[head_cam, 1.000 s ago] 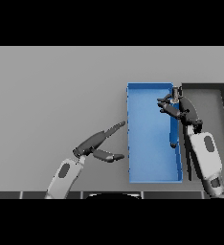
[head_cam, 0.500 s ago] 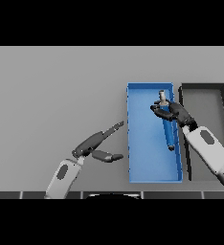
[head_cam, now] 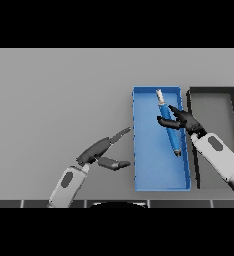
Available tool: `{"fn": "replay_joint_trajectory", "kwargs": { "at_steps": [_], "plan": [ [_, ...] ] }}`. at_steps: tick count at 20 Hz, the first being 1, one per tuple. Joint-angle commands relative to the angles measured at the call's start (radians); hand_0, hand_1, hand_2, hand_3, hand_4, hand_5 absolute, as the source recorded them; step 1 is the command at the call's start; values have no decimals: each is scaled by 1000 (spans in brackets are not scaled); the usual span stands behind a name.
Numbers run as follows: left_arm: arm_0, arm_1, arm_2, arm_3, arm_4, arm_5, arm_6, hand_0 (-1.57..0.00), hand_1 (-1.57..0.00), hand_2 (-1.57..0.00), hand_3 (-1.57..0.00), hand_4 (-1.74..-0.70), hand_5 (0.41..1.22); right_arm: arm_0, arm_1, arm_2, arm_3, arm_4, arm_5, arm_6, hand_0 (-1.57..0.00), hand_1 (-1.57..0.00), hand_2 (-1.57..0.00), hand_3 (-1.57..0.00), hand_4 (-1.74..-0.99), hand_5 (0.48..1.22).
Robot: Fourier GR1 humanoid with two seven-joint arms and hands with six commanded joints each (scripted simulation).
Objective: Pick up the blue pipe and place it into the blue bin.
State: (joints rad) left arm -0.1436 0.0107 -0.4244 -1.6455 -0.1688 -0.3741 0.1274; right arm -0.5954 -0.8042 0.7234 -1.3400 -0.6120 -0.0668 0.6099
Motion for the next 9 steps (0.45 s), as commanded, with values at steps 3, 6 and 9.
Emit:
{"fn": "replay_joint_trajectory", "kwargs": {
  "at_steps": [3,6,9],
  "plan": [
    [1,10,1,5,-7,-2,-15,1,1,1,1,-886,431,-9,-6,13,-4,3,8,-4,-10,-9,-9,-5,-1020,666],
    [3,-1,-6,-1,-6,1,-12,1,1,1,1,-885,431,-17,0,17,10,0,21,0,-6,-5,-5,-3,-1022,658],
    [-2,0,-6,-6,-4,-3,3,1,1,1,1,-885,431,-25,-5,26,7,-9,16,0,-6,-5,-5,-3,-1022,643]
  ]
}}
